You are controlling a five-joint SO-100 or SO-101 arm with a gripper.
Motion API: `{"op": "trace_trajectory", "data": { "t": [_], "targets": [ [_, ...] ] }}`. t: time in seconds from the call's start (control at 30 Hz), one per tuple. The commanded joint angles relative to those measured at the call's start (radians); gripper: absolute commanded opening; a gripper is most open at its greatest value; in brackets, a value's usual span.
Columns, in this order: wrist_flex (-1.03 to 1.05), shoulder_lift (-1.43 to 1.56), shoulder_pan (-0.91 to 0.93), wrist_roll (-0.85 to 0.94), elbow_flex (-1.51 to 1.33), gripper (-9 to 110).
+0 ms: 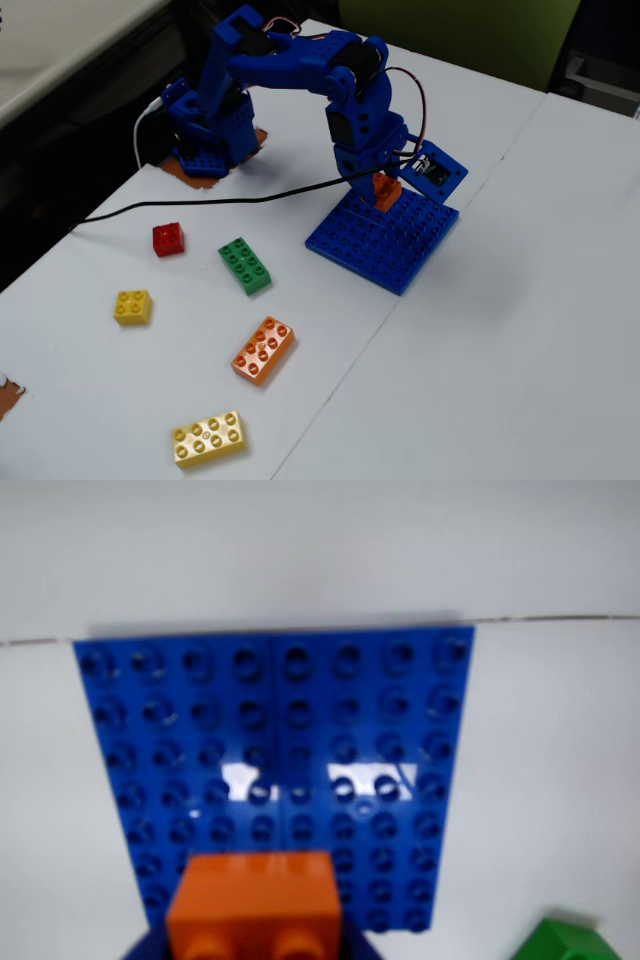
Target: Pick up the 2x2 orange block and go up the 8x8 blue block.
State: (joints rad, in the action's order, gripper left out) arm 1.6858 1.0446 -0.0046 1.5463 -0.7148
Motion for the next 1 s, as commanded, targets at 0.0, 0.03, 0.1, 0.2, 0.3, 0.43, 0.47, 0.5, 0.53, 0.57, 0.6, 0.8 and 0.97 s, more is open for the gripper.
{"op": "trace_trajectory", "data": {
  "t": [0.0,0.03,0.1,0.2,0.3,0.43,0.47,0.5,0.53,0.57,0.6,0.8,0.97],
  "targets": [
    [0.018,0.049,0.006,-0.009,0.018,0],
    [0.021,0.052,0.006,-0.009,0.018,0],
    [0.021,0.060,0.006,-0.009,0.018,0],
    [0.020,0.075,0.005,-0.012,0.018,0],
    [0.015,0.089,0.005,-0.021,0.018,0],
    [0.011,0.103,0.003,-0.029,0.017,0],
    [0.012,0.106,0.003,-0.029,0.017,0],
    [0.014,0.106,0.002,-0.029,0.017,0],
    [0.012,0.107,0.002,-0.029,0.017,0],
    [0.009,0.104,0.002,-0.032,0.017,0],
    [0.000,0.101,0.000,-0.037,0.017,0],
    [-0.017,0.081,-0.005,-0.043,0.017,0],
    [-0.020,0.080,-0.006,-0.043,0.017,0]
  ]
}}
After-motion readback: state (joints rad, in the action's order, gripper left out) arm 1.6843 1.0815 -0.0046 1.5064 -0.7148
